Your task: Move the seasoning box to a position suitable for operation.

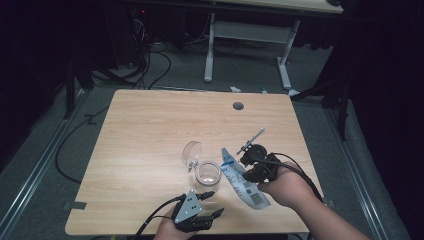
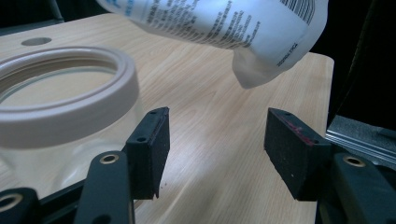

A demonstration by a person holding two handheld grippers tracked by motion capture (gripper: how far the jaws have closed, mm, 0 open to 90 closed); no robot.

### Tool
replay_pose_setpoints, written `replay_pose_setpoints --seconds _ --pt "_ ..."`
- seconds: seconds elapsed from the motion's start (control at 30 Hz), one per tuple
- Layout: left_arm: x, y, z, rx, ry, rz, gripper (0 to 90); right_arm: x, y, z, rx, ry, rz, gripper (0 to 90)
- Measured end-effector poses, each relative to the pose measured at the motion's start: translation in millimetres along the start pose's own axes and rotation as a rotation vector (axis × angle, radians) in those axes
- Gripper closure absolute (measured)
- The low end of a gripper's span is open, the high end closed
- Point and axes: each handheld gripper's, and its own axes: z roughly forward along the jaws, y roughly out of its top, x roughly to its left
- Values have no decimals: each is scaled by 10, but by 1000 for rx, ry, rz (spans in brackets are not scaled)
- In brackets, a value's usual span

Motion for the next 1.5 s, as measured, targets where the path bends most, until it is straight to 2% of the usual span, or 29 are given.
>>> replay_pose_setpoints --seconds 0.33,0.73,0.77,0.87,1.07,1.3,1.5 --pt "-87 36 180 1 -32 14 391 87 47 -33 -8 7 -15 900" --pt "-204 72 340 -28 -54 31 361 195 82 -83 -13 16 -16 900" --pt "-214 73 359 -26 -53 35 358 197 87 -82 -15 17 -28 900" --pt "-246 77 414 -23 -42 53 348 215 95 -73 -17 23 -24 900" --pt "-269 88 501 -16 -29 48 345 224 90 -44 -18 34 -22 899" --pt "-318 117 576 7 -18 64 344 218 101 -45 -27 38 -23 899" --pt "-319 138 560 3 20 59 440 233 103 -66 -27 27 -10 899"
